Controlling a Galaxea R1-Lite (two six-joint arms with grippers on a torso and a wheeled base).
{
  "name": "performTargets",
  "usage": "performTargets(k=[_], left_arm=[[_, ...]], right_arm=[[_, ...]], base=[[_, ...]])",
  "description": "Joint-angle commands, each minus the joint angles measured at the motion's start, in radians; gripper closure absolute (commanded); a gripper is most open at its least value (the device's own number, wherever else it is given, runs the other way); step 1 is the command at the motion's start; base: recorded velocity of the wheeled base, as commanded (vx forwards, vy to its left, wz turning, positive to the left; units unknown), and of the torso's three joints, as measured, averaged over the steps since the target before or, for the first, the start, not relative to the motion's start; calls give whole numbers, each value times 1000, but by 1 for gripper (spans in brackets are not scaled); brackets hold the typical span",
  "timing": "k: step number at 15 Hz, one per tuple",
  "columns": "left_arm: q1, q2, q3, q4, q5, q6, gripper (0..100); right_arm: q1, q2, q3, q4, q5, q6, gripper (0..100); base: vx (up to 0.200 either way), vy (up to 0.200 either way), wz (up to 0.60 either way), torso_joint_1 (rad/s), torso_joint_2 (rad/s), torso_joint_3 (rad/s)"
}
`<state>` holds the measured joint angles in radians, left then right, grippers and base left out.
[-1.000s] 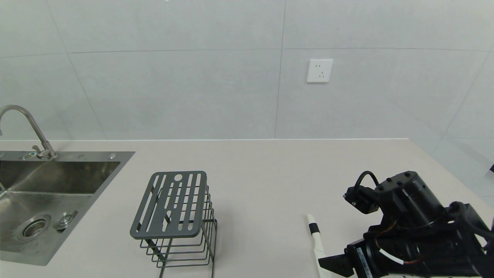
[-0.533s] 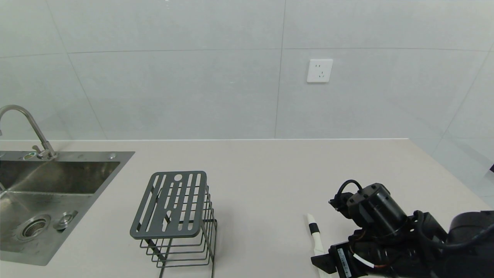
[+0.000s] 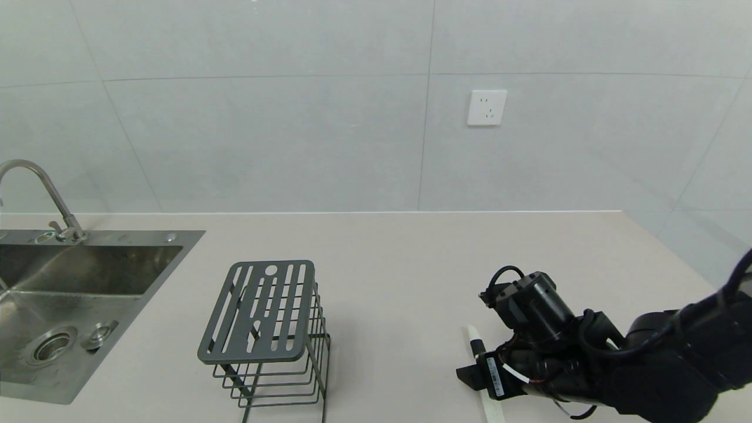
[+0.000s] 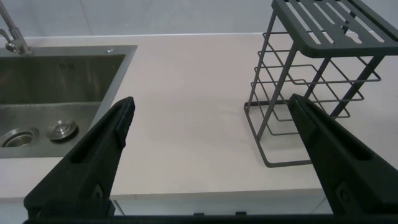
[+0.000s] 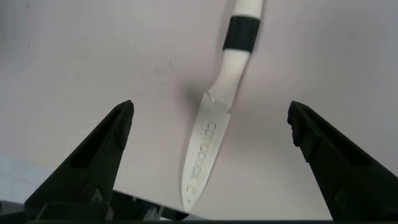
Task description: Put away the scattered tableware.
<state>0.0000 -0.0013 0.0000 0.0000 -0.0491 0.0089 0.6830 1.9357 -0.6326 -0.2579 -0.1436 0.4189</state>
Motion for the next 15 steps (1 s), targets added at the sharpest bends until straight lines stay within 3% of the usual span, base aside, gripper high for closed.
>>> performTargets(k=[1, 15], left_arm=[[0, 1, 0, -2, 0, 0, 0], [0, 1, 0, -2, 0, 0, 0]], right_arm=[[6, 69, -15, -3, -5, -3, 0], [15, 146, -52, -6, -113, -45, 0]], base=[[0, 0, 0, 0, 0, 0], [0, 0, 0, 0, 0, 0]])
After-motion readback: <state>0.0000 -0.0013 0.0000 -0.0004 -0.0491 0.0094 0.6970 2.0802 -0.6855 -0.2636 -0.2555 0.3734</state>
